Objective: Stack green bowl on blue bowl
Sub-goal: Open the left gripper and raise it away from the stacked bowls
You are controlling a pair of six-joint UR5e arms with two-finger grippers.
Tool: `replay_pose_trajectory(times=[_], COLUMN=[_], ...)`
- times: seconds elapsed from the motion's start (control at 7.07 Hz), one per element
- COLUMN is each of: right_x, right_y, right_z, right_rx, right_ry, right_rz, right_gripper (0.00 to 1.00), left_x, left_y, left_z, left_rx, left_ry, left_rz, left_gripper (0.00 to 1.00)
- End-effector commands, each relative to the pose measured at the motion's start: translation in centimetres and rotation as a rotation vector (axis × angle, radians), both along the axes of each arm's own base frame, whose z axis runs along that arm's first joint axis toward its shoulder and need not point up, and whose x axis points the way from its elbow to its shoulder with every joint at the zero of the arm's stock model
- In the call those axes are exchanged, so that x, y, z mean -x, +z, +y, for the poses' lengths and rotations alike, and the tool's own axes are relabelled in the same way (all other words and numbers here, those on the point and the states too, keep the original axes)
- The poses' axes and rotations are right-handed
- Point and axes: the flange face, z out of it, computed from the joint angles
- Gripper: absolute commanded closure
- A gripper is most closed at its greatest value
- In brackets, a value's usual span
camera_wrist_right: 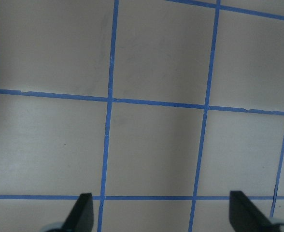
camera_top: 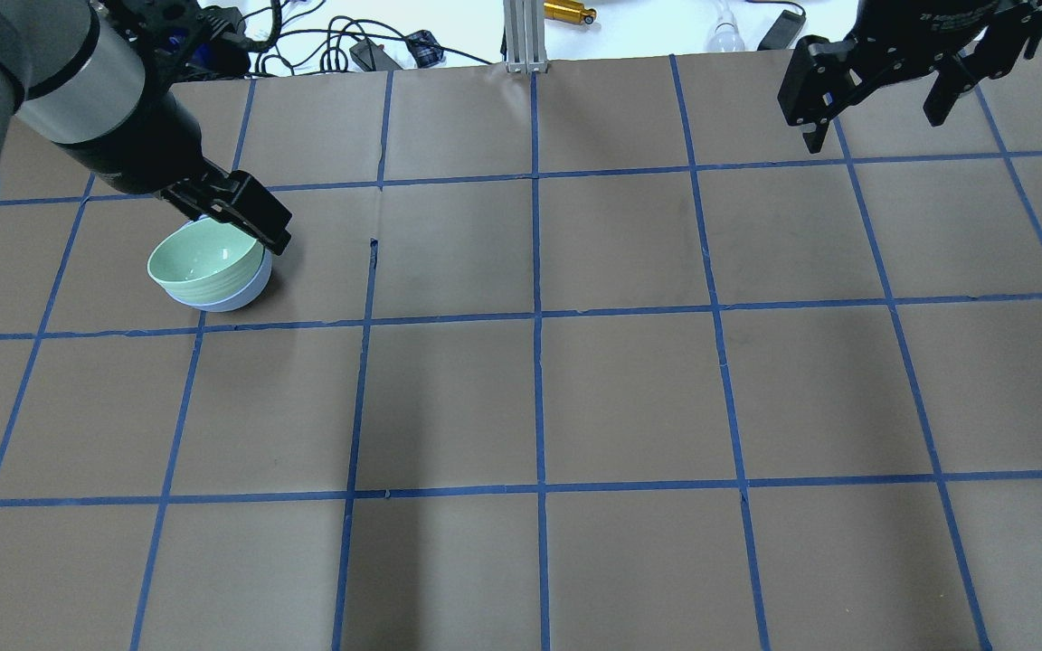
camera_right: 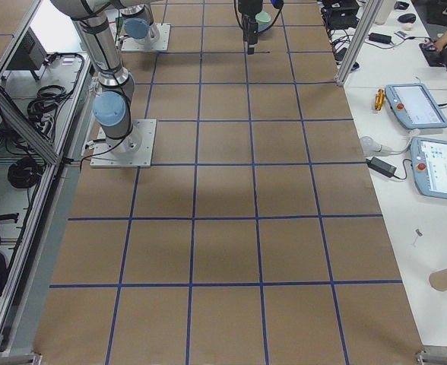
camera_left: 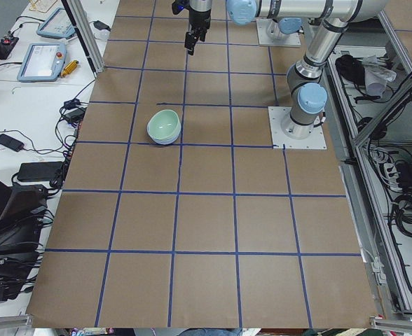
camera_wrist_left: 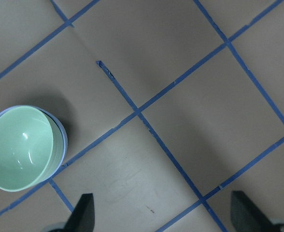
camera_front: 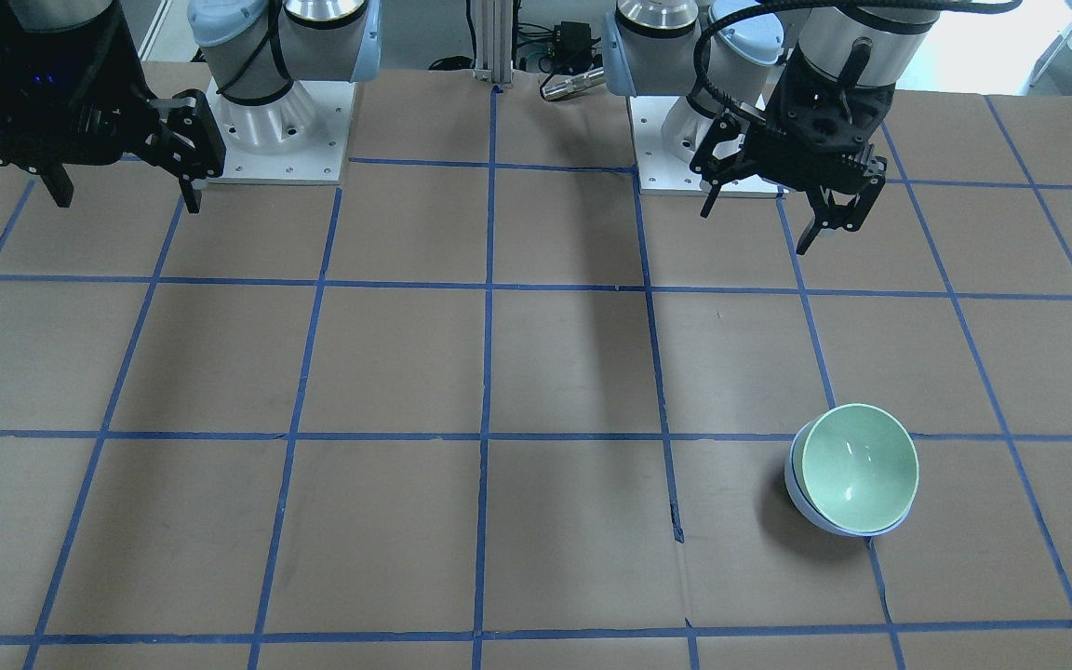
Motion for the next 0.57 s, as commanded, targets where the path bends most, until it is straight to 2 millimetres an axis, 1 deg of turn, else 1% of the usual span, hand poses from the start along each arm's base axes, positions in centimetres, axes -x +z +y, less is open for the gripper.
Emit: replay_pose_trajectory(times=[0.0, 0.14, 0.28, 0.42], right_x=[0.0, 0.0, 0.0, 0.0], right_y=[0.0, 0.0, 0.0, 0.0], right_z=[0.0, 0.0, 0.0, 0.0], right_rx=[0.0, 0.0, 0.0, 0.0], right_ry=[0.0, 0.0, 0.0, 0.0], right_rz=[0.0, 0.0, 0.0, 0.0], right_gripper=[0.0, 0.0, 0.0, 0.0], left_x=[3.0, 3.4, 3.2, 2.7], left_y=[0.2, 0.5, 0.8, 1.3], left_z=[1.4, 2.1, 2.5, 2.3], left_rx=[-0.034, -0.029, -0.028, -0.024], left_ry=[0.272, 0.275, 0.279, 0.282], left_rz=[0.011, -0.052, -0.08, -0.078], left_gripper=[0.0, 0.0, 0.0, 0.0])
